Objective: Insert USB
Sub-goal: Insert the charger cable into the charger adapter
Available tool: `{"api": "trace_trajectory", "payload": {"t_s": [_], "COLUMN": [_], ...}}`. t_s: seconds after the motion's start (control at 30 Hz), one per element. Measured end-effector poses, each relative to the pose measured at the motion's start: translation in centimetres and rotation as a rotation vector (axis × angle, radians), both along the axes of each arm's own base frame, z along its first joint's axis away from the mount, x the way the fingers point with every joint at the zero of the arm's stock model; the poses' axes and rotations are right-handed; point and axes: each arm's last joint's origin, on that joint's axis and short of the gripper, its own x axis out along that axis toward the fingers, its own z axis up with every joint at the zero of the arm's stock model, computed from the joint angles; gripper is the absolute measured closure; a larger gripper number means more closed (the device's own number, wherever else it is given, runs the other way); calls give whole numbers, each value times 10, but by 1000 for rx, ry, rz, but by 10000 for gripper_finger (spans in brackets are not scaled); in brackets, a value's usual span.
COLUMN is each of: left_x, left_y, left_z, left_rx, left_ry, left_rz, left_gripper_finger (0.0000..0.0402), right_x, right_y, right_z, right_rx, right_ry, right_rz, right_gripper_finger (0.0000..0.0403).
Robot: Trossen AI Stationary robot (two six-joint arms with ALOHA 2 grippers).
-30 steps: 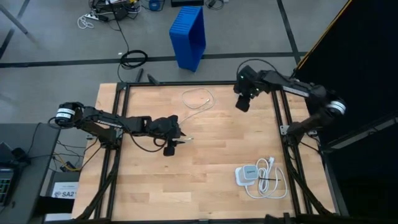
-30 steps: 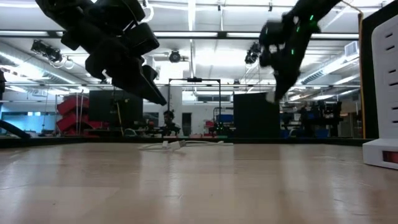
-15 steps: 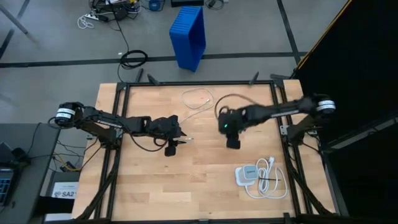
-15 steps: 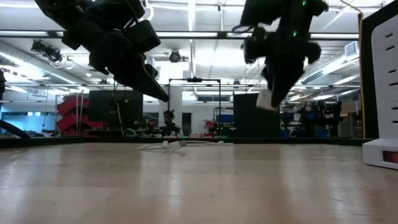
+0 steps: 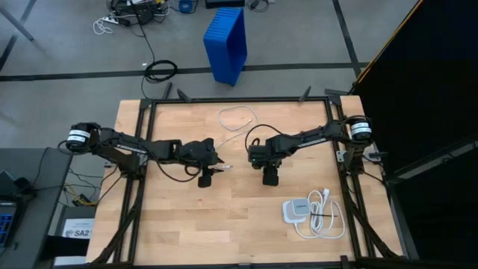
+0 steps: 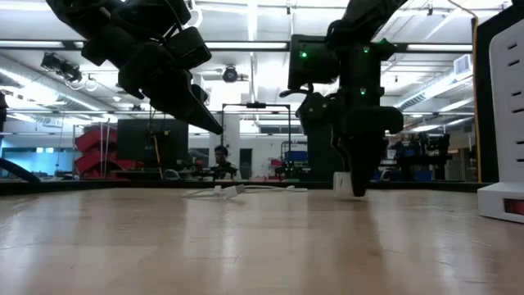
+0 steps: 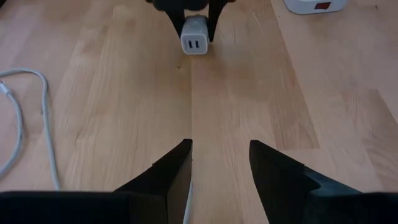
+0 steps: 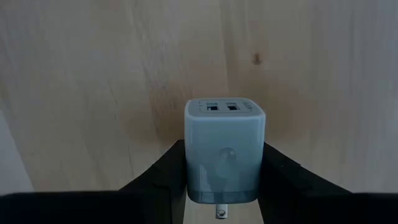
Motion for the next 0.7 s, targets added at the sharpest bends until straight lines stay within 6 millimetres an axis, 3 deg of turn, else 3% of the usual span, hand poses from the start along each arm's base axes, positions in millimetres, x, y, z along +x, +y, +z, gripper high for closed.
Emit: {"api": "trace_trajectory", "payload": {"t_s": [0.17,0.3,0.5,0.7], "left_x": [0,0,0,0], "left_y": [0,0,0,0], "left_z": [0,0,0,0], "left_rx": [2,2,6,8], "left_ry": [0,0,0,0], "left_rz": [2,2,0,-1], "left_gripper_finger": [255,255,255,255], "right_x": [2,3,3,11], "right_y": [3,5,5,2], "right_z": [0,1,2,26], "right_rx": [1,1,-27,-119], "right_ry": [-18,-33,-23,-10], "right_rz": [8,16,31,25], "right_gripper_finger": [202,166,160,179]}}
